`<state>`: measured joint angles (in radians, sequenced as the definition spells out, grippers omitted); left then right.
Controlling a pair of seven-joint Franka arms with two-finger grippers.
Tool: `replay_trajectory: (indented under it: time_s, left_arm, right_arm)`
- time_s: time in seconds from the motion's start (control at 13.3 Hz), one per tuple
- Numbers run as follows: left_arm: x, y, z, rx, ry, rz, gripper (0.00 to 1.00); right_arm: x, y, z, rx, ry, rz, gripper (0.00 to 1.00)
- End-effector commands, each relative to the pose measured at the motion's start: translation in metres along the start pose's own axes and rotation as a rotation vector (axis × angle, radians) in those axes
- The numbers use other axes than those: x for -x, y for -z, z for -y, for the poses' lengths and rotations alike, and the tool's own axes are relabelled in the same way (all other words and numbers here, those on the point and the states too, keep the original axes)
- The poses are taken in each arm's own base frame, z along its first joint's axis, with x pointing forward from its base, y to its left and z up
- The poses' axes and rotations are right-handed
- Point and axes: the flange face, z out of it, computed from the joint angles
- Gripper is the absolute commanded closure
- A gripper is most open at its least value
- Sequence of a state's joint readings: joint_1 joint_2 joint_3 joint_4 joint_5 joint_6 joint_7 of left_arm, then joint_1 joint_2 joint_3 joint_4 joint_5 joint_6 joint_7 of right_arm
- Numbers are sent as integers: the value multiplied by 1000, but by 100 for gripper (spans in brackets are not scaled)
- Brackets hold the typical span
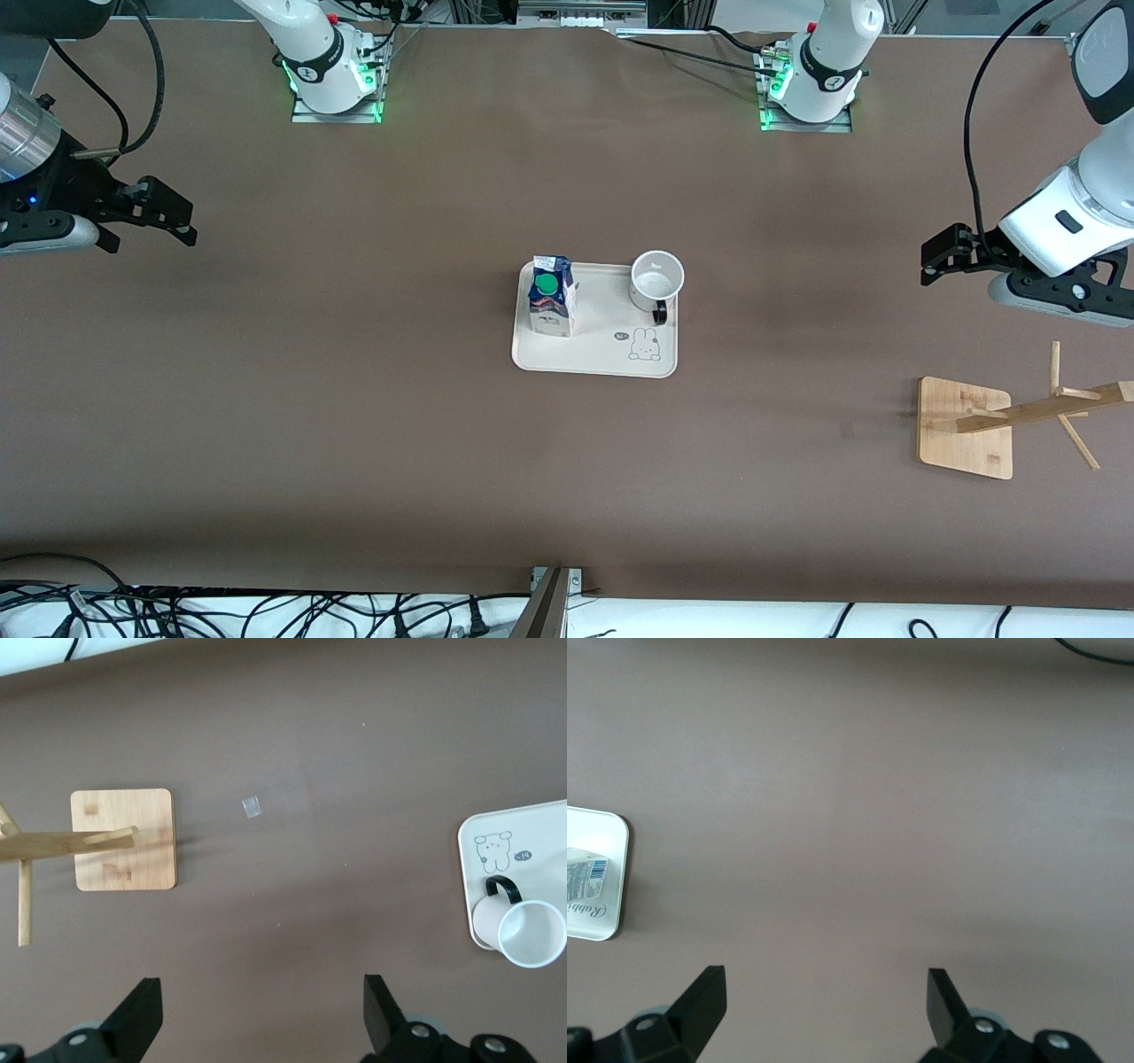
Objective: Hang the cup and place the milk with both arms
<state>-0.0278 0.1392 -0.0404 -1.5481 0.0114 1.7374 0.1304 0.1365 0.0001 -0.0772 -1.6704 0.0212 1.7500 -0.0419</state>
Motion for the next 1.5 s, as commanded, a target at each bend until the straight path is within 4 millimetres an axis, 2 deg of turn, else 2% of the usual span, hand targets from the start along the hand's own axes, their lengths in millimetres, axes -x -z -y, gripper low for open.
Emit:
replay_trajectory:
  time_s: [0.0, 0.22, 0.45, 0.67, 0.75, 0.9, 0.97, 1.12, 1.27, 1.35, 1.43]
  left_arm:
    - [21, 5, 0, -7, -3, -21, 0]
    - [21, 5, -3, -7, -8, -20, 0]
    - [21, 5, -3, -7, -8, -20, 0]
    - [21, 6, -2, -18, -12, -14, 0]
    - [22, 6, -2, -17, -12, -9, 0]
    - [21, 5, -2, -17, -10, -9, 0]
    - [22, 6, -1, -17, -9, -9, 0]
    - [21, 7, -1, -18, -4, -10, 0]
    - [22, 7, -1, -17, -1, -9, 0]
    - [22, 7, -1, -17, -1, -9, 0]
    - [22, 7, -1, -17, -2, -9, 0]
  right_arm:
    - [5, -1, -1, -3, -6, 24, 0]
    - [-1, -5, -5, 0, 3, 29, 0]
    - [0, -9, 4, 1, 25, 52, 0]
    - [11, -27, 22, -16, 51, 185, 0]
    - [11, -29, 34, -26, 65, 195, 0]
    - [3, -43, 79, -52, 115, 208, 0]
    - [-4, -53, 113, -66, 111, 221, 0]
    - [-18, -70, 172, -139, -21, 256, 0]
    - [-29, -91, 244, -123, -37, 251, 0]
    - [-35, -101, 270, -119, -46, 238, 0]
    - [-39, -113, 287, -117, -48, 230, 0]
